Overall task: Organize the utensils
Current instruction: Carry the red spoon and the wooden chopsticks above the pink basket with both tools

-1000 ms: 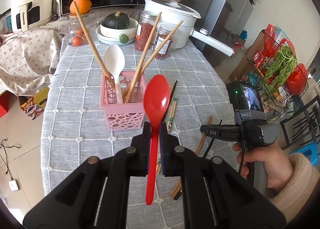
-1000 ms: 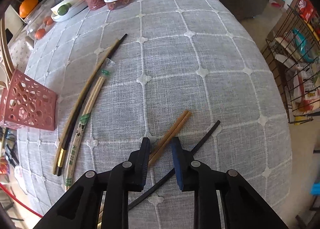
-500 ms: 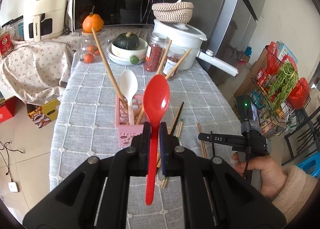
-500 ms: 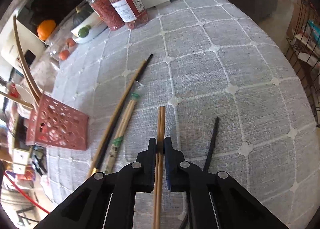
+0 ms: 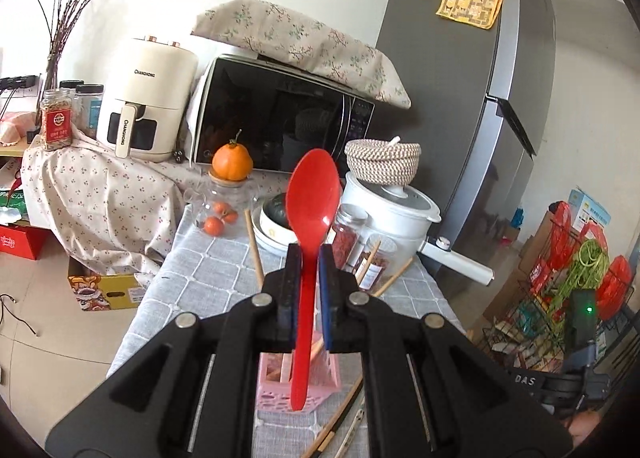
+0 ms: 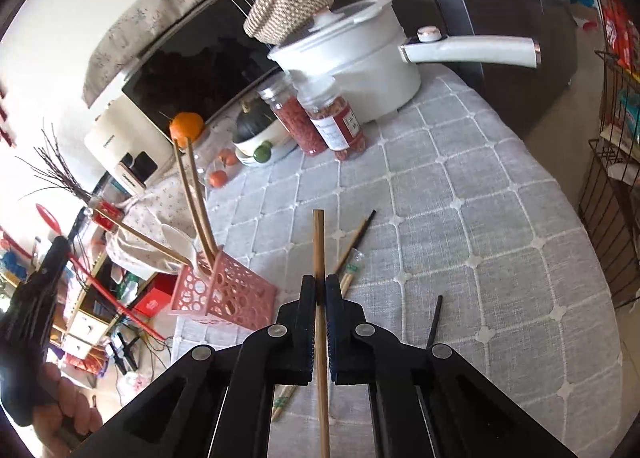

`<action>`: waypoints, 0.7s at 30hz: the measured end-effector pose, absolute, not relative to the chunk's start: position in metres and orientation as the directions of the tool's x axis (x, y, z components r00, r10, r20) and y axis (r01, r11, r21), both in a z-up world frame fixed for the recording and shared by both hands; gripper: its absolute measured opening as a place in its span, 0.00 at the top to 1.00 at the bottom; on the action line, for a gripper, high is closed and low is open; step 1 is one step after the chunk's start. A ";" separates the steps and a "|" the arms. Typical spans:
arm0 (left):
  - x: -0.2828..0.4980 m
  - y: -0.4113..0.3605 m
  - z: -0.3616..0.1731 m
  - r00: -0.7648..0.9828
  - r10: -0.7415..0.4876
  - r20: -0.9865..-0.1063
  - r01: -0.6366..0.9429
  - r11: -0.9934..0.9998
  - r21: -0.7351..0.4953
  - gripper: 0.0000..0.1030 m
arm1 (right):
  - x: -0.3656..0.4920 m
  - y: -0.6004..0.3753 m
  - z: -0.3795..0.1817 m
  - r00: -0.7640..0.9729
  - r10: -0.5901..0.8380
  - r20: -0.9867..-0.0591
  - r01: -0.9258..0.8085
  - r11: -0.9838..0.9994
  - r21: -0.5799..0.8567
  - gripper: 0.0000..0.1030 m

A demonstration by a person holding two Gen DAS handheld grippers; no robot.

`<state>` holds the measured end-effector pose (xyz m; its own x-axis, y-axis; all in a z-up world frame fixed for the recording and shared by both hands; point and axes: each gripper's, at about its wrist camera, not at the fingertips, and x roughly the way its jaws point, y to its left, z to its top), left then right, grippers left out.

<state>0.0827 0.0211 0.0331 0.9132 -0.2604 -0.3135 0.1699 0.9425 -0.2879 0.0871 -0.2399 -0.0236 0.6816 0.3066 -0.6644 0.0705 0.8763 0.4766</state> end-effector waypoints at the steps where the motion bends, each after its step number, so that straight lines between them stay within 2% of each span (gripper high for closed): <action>1: 0.084 0.020 0.033 0.917 -0.257 -0.306 0.165 0.941 -0.295 0.91 | 0.084 -0.241 -0.019 0.702 0.305 -0.644 0.052 0.880 0.473 0.96; 6: 0.090 0.014 0.029 0.923 -0.252 -0.291 0.151 0.932 -0.329 0.91 | 0.074 -0.248 -0.001 0.757 0.292 -0.584 0.004 0.892 0.452 0.96; 21: 0.107 -0.001 0.012 0.919 -0.245 -0.310 0.136 0.933 -0.334 0.91 | 0.062 -0.251 0.026 0.803 0.298 -0.517 -0.038 0.890 0.454 0.96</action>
